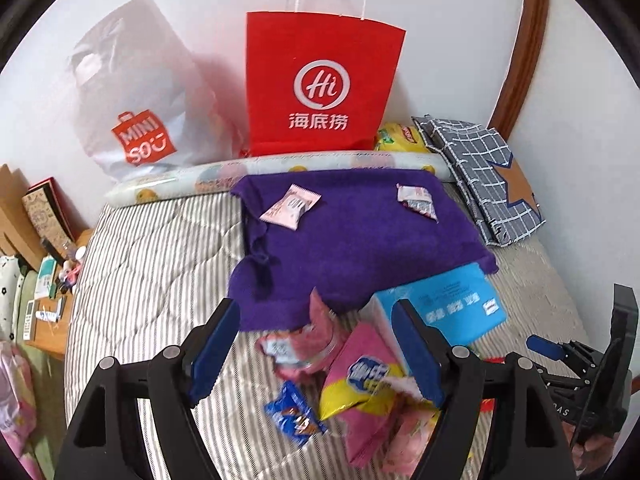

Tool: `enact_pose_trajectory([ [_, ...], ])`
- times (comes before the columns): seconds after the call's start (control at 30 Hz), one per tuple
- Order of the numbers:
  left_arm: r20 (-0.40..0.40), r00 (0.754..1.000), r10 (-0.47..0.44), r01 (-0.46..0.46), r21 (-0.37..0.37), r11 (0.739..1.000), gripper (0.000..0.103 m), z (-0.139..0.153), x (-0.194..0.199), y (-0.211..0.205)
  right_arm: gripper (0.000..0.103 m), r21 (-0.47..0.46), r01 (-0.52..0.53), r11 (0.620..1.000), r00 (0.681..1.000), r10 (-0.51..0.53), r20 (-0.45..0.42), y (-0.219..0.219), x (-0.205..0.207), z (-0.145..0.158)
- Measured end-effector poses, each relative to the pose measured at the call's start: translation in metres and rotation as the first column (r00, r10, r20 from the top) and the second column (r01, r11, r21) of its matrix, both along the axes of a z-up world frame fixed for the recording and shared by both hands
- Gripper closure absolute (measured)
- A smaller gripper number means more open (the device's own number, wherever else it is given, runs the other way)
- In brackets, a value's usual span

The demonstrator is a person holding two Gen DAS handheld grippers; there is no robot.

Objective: Organize snacks
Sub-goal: 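Withdraw both tools from the towel back toward the snack pile, then grasp the red snack packet with the right tool while the left tool grasps the blue snack bag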

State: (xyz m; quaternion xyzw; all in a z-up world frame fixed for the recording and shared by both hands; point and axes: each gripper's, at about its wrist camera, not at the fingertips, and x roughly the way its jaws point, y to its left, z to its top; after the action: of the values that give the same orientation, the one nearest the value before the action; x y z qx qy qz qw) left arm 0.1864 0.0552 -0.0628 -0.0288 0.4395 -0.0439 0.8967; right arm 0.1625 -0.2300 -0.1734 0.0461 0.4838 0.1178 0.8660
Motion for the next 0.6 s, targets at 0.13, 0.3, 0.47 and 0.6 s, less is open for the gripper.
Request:
enact_pose_trajectory([
  [0.13, -0.015, 1.000, 0.017, -0.017, -0.029, 0.999, 0.026, -0.009, -0.012, 0.014, 0.050, 0.023, 0.019, 1.000, 0.999, -0.018, -0.031, 0.001, -0.008, -0.012],
  [0.3, -0.044, 0.998, 0.041, -0.044, -0.055, 0.998, 0.026, -0.021, -0.018, 0.028, 0.050, 0.037, 0.011, 0.999, 0.997, -0.008, -0.082, 0.011, -0.013, -0.028],
  [0.47, -0.063, 0.996, 0.060, -0.064, -0.058, 0.996, 0.026, -0.030, -0.024, 0.038, 0.050, 0.021, 0.026, 0.999, 0.996, -0.024, -0.086, 0.016, -0.011, -0.039],
  [0.6, -0.074, 0.994, 0.077, -0.081, -0.056, 0.995, 0.026, -0.035, -0.028, 0.044, 0.050, 0.023, 0.034, 0.999, 0.996, -0.032, -0.084, 0.017, -0.008, -0.045],
])
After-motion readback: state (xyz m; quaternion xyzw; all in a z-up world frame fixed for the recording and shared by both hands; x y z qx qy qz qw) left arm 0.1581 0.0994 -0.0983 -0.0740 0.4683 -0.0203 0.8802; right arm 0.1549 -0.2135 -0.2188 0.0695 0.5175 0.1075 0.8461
